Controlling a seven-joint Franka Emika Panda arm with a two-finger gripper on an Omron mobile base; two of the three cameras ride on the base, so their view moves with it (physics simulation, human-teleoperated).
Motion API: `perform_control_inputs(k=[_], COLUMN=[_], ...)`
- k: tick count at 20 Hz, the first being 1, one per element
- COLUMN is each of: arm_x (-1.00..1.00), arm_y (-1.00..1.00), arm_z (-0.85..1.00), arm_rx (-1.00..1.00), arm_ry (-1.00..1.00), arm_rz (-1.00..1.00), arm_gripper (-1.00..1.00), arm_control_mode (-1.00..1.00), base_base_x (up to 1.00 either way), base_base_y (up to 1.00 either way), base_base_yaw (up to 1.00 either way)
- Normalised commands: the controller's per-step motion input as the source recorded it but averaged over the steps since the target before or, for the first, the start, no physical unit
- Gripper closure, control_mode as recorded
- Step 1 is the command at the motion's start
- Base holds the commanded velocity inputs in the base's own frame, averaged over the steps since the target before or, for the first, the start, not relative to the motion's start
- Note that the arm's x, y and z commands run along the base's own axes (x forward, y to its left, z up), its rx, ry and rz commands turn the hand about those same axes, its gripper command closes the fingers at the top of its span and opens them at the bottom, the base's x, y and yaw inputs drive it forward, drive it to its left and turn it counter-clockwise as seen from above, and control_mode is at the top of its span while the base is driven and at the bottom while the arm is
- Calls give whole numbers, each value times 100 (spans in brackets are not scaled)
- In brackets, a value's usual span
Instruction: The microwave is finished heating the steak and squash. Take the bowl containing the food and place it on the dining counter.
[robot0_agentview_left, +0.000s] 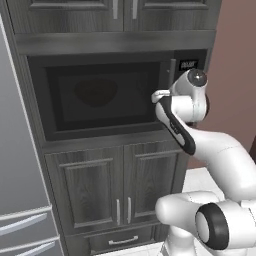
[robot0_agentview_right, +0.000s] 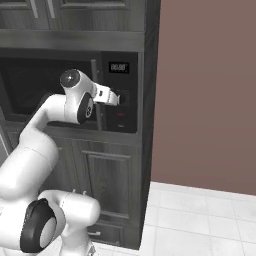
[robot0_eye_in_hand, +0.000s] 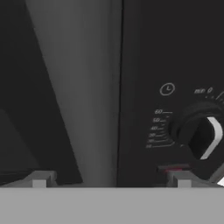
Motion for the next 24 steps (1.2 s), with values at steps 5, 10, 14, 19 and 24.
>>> perform_control_inputs(k=[5,10,14,19,24], arm_x=[63,66,63,79,28], arm_y=[0,0,0,0,0], arm_z=[-2,-1,-3,0,0], arm_rx=[5,7,2,1,0], arm_ry=[-7,-4,-5,0,0], arm_rz=[0,0,0,0,0], arm_gripper=[-100,-100,-100,100,100], arm_control_mode=[-100,-100,-100,-100,-100], base_base_x=[0,0,0,0,0], base_base_y=[0,0,0,0,0], base_base_yaw=[0,0,0,0,0])
